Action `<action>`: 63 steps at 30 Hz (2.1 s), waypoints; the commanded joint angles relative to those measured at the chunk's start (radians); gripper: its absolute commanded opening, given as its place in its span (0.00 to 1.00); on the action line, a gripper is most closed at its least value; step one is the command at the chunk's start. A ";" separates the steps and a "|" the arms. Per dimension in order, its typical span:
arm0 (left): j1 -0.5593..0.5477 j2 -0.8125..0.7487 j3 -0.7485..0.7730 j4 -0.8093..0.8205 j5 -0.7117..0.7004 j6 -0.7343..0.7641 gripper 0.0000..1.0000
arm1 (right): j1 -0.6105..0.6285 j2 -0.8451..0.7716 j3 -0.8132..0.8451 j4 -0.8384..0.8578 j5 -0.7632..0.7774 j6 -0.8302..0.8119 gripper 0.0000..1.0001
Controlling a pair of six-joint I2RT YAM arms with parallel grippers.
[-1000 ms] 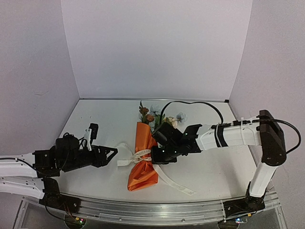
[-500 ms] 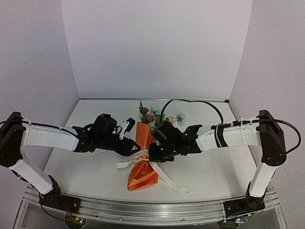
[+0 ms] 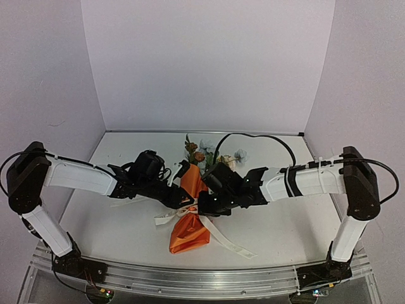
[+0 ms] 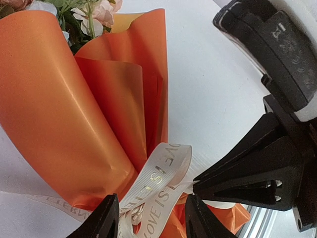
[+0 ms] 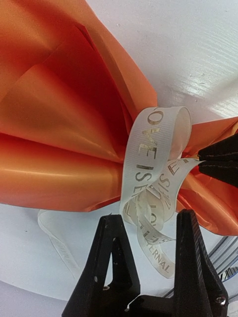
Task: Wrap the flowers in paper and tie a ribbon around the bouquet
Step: Cross the half-tied ribbon over the folded bouquet.
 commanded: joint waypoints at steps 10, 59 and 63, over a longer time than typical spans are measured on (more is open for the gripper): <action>0.025 0.055 0.045 0.015 0.074 0.046 0.49 | -0.013 0.018 -0.018 0.051 -0.010 0.027 0.00; 0.029 0.024 0.053 0.013 0.190 0.029 0.00 | -0.037 0.056 -0.078 0.353 0.086 0.051 0.00; 0.033 0.034 0.060 0.010 0.182 0.024 0.06 | -0.037 0.070 -0.083 0.384 0.061 0.045 0.00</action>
